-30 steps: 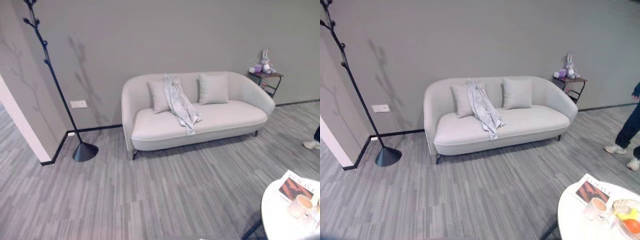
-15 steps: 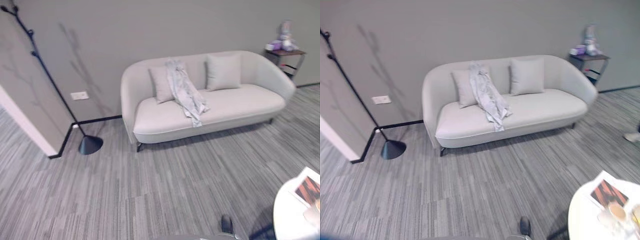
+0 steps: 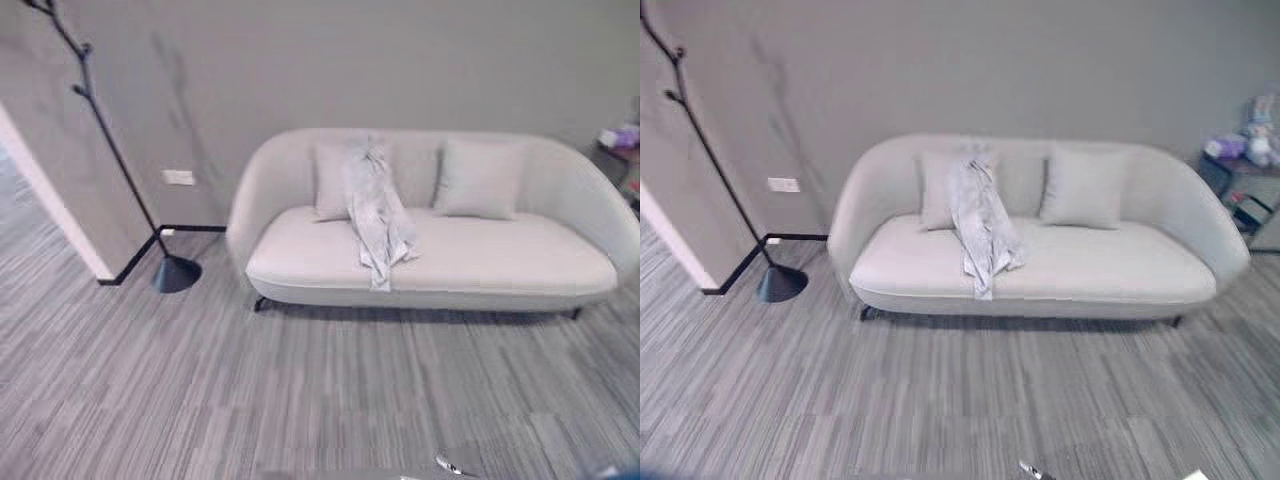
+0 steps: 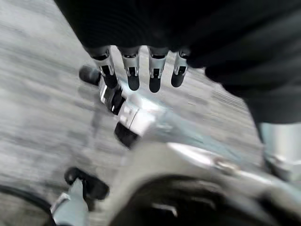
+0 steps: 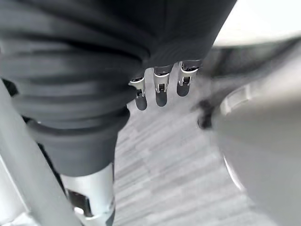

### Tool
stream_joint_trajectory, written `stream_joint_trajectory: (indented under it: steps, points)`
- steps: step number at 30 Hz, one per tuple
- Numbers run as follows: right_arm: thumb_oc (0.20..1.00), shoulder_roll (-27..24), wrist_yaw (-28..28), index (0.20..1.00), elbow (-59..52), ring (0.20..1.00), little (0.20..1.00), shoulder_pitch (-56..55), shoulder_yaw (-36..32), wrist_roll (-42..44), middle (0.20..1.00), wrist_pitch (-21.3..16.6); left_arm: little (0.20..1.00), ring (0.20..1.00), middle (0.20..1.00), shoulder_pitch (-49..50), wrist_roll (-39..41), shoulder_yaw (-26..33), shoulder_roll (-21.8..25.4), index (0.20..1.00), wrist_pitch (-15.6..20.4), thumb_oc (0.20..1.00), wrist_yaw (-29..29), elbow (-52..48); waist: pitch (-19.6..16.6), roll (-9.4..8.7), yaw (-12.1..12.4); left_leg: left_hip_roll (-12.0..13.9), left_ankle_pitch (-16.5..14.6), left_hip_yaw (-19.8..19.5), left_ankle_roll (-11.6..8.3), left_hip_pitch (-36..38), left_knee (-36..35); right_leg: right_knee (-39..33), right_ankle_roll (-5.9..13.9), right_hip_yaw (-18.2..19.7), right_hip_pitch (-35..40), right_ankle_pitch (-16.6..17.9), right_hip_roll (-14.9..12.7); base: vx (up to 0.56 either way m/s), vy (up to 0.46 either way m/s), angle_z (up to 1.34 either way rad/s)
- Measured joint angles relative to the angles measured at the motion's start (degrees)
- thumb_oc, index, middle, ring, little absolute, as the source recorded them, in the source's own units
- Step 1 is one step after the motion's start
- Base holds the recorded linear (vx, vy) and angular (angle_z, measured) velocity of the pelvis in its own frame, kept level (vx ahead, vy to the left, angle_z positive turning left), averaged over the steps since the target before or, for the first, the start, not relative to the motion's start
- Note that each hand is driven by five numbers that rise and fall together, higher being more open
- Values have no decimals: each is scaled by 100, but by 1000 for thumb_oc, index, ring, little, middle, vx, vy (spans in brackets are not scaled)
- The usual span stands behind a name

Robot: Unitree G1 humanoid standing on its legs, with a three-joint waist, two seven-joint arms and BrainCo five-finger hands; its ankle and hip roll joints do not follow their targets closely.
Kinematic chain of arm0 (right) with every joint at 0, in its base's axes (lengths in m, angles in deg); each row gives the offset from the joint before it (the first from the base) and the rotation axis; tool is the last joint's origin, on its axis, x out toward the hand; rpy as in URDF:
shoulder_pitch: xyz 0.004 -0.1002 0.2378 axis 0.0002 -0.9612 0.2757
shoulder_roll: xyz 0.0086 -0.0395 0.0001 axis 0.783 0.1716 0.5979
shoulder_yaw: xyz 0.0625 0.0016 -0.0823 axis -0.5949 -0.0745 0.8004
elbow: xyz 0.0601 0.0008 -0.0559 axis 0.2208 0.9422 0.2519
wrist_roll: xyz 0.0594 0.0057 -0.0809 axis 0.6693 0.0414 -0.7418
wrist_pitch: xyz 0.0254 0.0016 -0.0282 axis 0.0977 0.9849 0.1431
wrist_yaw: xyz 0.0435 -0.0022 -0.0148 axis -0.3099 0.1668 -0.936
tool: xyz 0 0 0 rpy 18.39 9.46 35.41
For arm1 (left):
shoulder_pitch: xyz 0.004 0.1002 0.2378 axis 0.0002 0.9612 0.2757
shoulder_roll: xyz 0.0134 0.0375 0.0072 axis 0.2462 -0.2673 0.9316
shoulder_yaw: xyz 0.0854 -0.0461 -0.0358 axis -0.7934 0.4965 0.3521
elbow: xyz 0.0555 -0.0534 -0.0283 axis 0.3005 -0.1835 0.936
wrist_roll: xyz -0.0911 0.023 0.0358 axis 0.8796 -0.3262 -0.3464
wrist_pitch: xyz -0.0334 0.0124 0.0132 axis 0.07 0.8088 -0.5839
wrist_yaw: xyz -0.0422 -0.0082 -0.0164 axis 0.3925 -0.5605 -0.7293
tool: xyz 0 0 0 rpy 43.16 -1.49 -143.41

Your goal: Hang the clothes on the sofa on the clothes rack.

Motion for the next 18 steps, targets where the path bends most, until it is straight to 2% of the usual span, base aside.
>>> stream_joint_trajectory:
  steps: [1,2,3,4,5,6,7,8,9,11,12,13,14,15,16,17,18]
  points:
    - [1000,0,1,1000,16,1000,1000,25,-30,0,1000,-22,1000,1000,1000,1,0,-27,-16,1000,25,1000,2,-37,5,30,19,-123,-12,50,16,28,-362,-112,-70,-17,55,110,77,200,-106,-3]
    - [1000,120,5,1000,-47,1000,1000,5,-31,4,1000,-38,1000,1000,1000,-127,-4,-117,68,1000,18,1000,30,119,33,-68,-6,-324,-93,160,-44,-76,-568,-410,55,33,213,74,113,83,-43,-4]
    - [1000,177,-7,1000,54,1000,1000,14,-67,-2,1000,1,1000,1000,1000,-168,-1,-205,90,1000,20,1000,36,141,28,-130,27,-634,-135,-36,-186,-44,-1034,-456,32,77,176,69,20,334,-129,-7]
    - [1000,234,18,1000,226,1000,1000,140,48,14,1000,47,1000,1000,1000,-247,-2,-170,82,1000,20,1000,67,263,167,-35,117,-1037,-88,-85,66,-189,-1394,-414,-54,211,149,198,-20,434,-161,-33]
    - [1000,282,13,1000,397,1000,1000,308,257,3,1000,99,1000,1000,1000,-375,-1,-380,71,1000,22,1000,101,395,274,-38,234,-1547,-182,-318,120,-415,-1460,-416,21,311,93,191,-199,439,-123,-75]
    - [1000,284,-53,1000,570,1000,1000,503,102,0,1000,134,1000,1000,1000,-406,-1,-413,41,1000,3,1000,104,402,343,-17,381,-1755,-84,-326,205,-494,-1988,-403,51,550,30,66,-241,192,-37,-93]
    - [1000,263,-66,1000,571,1000,1000,675,-47,6,1000,113,1000,1000,1000,-449,2,-269,-57,1000,10,1000,126,419,489,350,457,-1708,176,-148,261,-814,-2173,-449,29,689,41,57,-113,187,-4,-86]
    - [1000,250,-67,1000,571,1000,1000,759,-140,9,1000,95,1000,1000,1000,-488,2,-189,-127,1000,4,1000,124,510,548,615,464,-1615,295,-129,171,-985,-2317,-452,-28,693,104,15,-3,102,2,-67]
    - [1000,278,-79,1000,549,1000,1000,735,-203,10,1000,99,1000,1000,1000,-498,2,-85,-171,1000,-27,1000,118,556,595,802,516,-1470,324,-40,150,-1074,-2333,-451,-20,718,210,-2,69,361,15,-50]
    - [1000,381,-123,1000,503,1000,1000,641,-196,9,1000,100,1000,1000,1000,-450,2,-82,-125,1000,-31,1000,123,629,558,747,589,-1312,316,-60,152,-1062,-2183,-451,28,881,476,-180,21,264,13,-50]
    - [1000,465,-124,1000,478,1000,1000,582,-193,5,1000,101,1000,1000,1000,-370,-3,-3,-69,1000,-9,1000,150,628,512,624,598,-1214,303,-21,181,-1025,-1872,-451,9,1008,628,-339,-61,306,58,-56]
    - [1000,520,-129,1000,440,1000,1000,462,-192,5,1000,69,1000,1000,1000,-252,-2,157,-48,1000,-7,1000,154,605,391,511,643,-1280,273,203,184,-1029,-1692,-446,93,1187,739,-491,-177,676,158,-81]
    - [1000,584,-124,1000,263,1000,1000,358,-186,-4,1000,83,1000,1000,1000,-119,-8,147,-101,1000,1,1000,156,630,312,337,619,-1385,303,271,221,-684,-1787,116,183,1258,881,-638,-190,797,200,-71]
    - [1000,610,-131,1000,191,1000,1000,273,-202,-8,1000,49,1000,1000,1000,-171,-48,154,-135,1000,3,1000,172,593,270,322,635,-1397,204,356,155,-432,-2049,835,168,1264,811,-728,-90,642,203,-58]
    - [1000,629,-122,1000,172,1000,1000,241,-200,-9,1000,67,1000,1000,1000,-214,-117,115,-49,1000,-3,1000,163,625,178,224,683,-1421,-194,582,-290,-221,-2301,1733,150,1134,631,-745,-27,414,174,1]
    - [1000,731,-132,1000,239,1000,1000,227,-211,-11,1000,37,1000,1000,1000,-413,-220,114,93,1000,-36,1000,158,614,89,-65,555,-1502,-670,808,-5,-468,-1391,2509,72,1052,401,-542,-195,288,132,-14]
    - [1000,666,-132,1000,231,1000,1000,337,-202,-12,1000,35,1000,1000,1000,-555,-222,124,79,1000,-45,1000,122,575,98,105,633,-1250,-1046,667,684,-886,276,3124,333,1039,282,-214,-200,376,195,-32]
